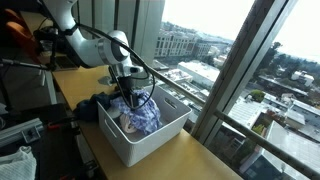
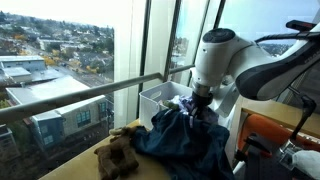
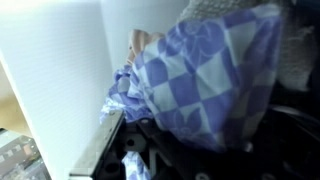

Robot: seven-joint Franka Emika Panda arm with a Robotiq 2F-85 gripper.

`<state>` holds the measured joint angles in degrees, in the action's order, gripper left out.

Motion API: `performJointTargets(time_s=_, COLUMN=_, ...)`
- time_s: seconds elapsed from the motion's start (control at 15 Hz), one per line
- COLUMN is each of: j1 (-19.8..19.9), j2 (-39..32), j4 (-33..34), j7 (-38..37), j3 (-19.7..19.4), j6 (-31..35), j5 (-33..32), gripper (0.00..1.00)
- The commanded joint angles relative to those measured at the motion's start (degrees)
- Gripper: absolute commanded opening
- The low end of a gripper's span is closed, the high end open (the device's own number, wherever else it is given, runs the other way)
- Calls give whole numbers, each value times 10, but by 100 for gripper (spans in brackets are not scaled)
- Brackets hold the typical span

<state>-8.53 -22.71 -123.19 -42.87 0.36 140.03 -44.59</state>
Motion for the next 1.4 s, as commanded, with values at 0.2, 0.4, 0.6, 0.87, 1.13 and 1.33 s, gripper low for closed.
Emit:
performJointTargets(time_s=0.2, j1=-78, j2=37, j4=-7, j7=-55, j3=6, j6=-43, j5=-9, gripper=90)
performJointTargets(time_s=0.4, j1=-93, j2=70, j4=-12, j7=-66, j3=20, j6=-72, j5=-5, gripper=100)
performJointTargets(time_s=0.6, j1=-103, j2=121, j4=-23, j7=-74, j3=45, j6=-104, j5=-4, gripper=100)
performJointTargets(time_s=0.87, j1=-115, j2=124, j4=1, j7=-77, j3=93, j6=-71, j5=-9, gripper=100)
performJointTargets(time_s=1.13, j1=-128, j2=32, j4=60, j7=-52, j3=116, j6=49, j5=-34, gripper=100)
performJointTargets(time_s=1.33, j1=-131, j2=-49, j4=100, j7=9, j3=106, j6=140, j5=-40, gripper=100)
